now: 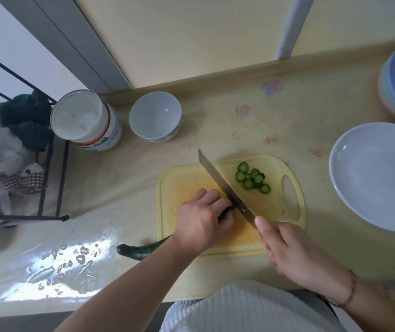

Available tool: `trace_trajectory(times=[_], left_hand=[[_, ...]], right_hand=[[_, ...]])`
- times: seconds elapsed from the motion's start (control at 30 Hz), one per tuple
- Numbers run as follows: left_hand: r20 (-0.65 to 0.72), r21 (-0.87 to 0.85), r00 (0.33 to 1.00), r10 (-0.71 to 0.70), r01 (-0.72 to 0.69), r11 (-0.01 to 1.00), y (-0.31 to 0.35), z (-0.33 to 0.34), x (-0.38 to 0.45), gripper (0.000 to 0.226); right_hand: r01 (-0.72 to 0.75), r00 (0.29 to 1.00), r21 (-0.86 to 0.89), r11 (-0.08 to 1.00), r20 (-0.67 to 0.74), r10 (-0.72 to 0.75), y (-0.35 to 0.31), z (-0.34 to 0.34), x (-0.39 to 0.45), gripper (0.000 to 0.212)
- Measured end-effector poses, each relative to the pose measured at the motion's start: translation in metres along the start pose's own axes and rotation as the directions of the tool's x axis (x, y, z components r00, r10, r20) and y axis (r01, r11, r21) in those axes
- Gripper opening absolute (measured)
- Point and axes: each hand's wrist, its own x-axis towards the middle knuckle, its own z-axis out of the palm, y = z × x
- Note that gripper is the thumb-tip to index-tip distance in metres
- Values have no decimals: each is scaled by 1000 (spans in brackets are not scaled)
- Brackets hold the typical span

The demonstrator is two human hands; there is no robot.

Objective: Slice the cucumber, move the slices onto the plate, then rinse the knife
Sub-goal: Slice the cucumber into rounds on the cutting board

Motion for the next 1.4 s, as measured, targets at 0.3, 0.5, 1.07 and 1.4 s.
trace_trajectory(times=[0.3, 0.5, 1.07, 1.4], left_hand=[[5, -21, 1000, -11, 11, 1000, -1, 2, 0, 10], [-4, -23, 1000, 0, -1, 1000, -1, 2, 1, 10], [8, -16, 1000, 3, -2, 1000, -1, 0, 0, 4], [2, -15, 1000, -6, 6, 1000, -1, 3, 0, 8]], right_hand=[[-24, 1000, -40, 999, -4, 24, -1, 4, 5, 66], [-3, 1000, -61, 998, -14, 2, 1, 9, 33, 71], [19, 1000, 18, 1000, 9, -19, 3, 2, 4, 63], [-9, 1000, -32, 999, 6, 9, -1, 8, 17, 68]])
